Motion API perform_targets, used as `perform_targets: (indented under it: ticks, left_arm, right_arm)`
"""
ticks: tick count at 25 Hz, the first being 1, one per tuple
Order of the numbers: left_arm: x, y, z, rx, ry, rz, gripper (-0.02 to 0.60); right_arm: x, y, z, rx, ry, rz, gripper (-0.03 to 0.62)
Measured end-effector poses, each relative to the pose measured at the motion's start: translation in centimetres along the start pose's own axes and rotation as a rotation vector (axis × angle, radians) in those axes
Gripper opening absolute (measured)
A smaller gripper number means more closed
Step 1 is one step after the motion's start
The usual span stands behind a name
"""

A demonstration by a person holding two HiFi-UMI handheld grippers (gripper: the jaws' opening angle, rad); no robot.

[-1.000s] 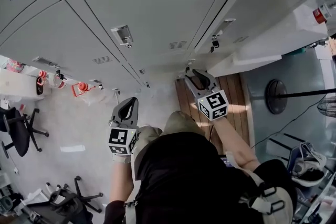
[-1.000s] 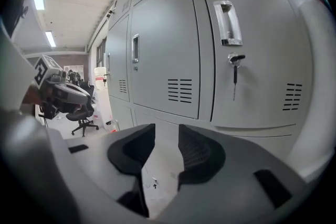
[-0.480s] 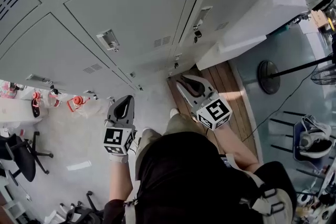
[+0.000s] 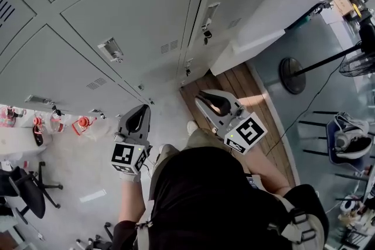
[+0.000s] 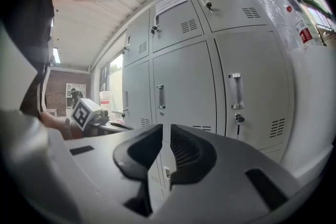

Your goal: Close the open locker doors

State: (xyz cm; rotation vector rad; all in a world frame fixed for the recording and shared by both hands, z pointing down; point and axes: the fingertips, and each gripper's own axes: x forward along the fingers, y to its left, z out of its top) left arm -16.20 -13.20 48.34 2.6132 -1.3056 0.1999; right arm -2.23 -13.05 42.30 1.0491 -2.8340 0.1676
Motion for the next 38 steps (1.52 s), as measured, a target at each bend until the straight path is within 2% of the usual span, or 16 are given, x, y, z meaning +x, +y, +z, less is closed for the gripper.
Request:
perform_targets:
  ticks: [7,11,16,38]
  left_arm:
    - [0.1,-1.8,1.7,0.029,-0.026,-0.076,0.009]
    - [0.0,-2.2,2.4,0.03,-0.05,-0.084,0.009]
    - [0.2,-2.9,2.2,0.053,-0.029,-0.093,0.009]
    - [0.6,-2.9,1.3,0.051,0.012,-0.035,0.009]
  right_arm:
    - [-1.3,0.5,1.3,-0.017,-0.036,-0.031,0.058]
    - [-1.6,0.7,1.3,-0.031,-0.033,-0.036,0.058]
    - [-1.6,0.6,0.7,-0.022,-0.02,-0.031,0.057]
    - [-1.1,0.4,-1.0,-0.005,0.02,0.012,0.057]
